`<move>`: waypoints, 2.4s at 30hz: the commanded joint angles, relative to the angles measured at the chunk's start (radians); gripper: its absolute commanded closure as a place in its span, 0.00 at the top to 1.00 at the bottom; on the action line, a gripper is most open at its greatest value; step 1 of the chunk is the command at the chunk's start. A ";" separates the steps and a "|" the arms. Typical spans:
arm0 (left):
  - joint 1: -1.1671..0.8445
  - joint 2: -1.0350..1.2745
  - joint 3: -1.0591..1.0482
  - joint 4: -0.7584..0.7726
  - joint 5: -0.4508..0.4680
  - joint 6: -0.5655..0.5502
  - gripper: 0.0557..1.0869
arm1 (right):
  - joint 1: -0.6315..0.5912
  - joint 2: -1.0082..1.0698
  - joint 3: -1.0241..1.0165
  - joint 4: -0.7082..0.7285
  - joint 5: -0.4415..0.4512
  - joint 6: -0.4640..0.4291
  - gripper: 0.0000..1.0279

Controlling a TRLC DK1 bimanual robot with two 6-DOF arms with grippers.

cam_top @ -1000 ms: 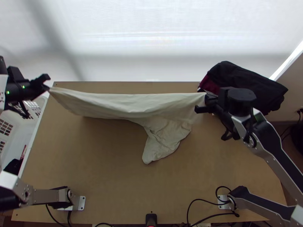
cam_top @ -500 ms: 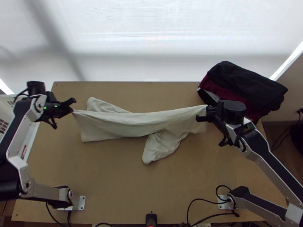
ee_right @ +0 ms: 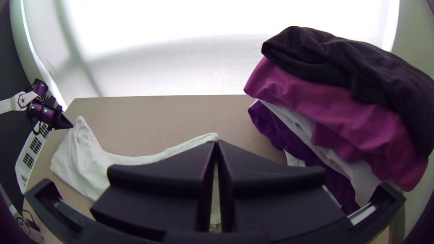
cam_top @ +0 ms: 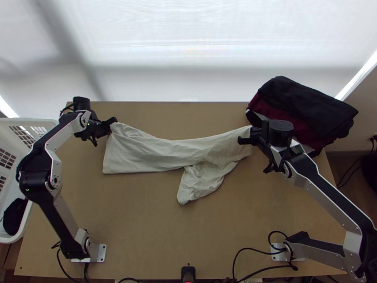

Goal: Fold the t-shirt

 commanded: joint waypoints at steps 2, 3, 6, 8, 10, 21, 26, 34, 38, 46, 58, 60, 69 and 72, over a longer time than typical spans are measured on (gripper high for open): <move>0.002 -0.055 0.049 0.010 0.052 -0.043 0.21 | -0.008 0.011 -0.017 0.023 -0.007 0.026 0.03; 0.003 -0.080 0.045 0.010 0.061 -0.045 0.32 | -0.007 0.008 -0.020 0.023 -0.007 0.028 0.03; 0.008 -0.147 0.025 0.001 0.080 -0.043 0.67 | -0.002 -0.003 -0.023 0.022 -0.009 0.028 0.03; 0.025 -0.177 0.011 -0.002 0.135 -0.045 0.79 | 0.003 -0.010 -0.023 0.020 -0.009 0.029 0.03; 0.031 -0.200 -0.001 -0.023 0.137 -0.025 0.95 | 0.004 -0.013 -0.023 0.019 -0.009 0.031 0.03; 0.124 -0.279 -0.188 -0.137 0.354 -0.036 0.47 | 0.016 -0.022 -0.024 0.014 -0.009 0.045 0.03; 0.124 -0.269 -0.259 -0.140 0.361 0.019 0.47 | 0.018 -0.029 -0.026 0.012 -0.009 0.045 0.03; 0.120 -0.261 -0.325 -0.092 0.322 0.095 0.47 | 0.018 -0.030 -0.029 0.011 -0.009 0.045 0.03; 0.123 -0.253 -0.340 -0.071 0.313 0.110 0.47 | 0.016 -0.030 -0.032 0.011 -0.009 0.045 0.03; 0.120 -0.223 -0.342 -0.039 0.290 0.133 0.47 | 0.015 -0.030 -0.033 0.011 -0.009 0.046 0.03; 0.103 -0.190 -0.351 -0.016 0.241 0.167 0.47 | 0.010 -0.035 -0.037 0.011 -0.009 0.046 0.03; 0.100 -0.187 -0.356 -0.016 0.241 0.168 0.47 | 0.010 -0.036 -0.037 0.011 -0.009 0.046 0.03; 0.078 -0.183 -0.379 0.012 0.216 0.174 0.47 | 0.006 -0.041 -0.033 0.011 -0.009 0.045 0.03; 0.078 -0.184 -0.375 0.013 0.215 0.174 0.47 | 0.004 -0.041 -0.037 0.011 -0.009 0.045 0.03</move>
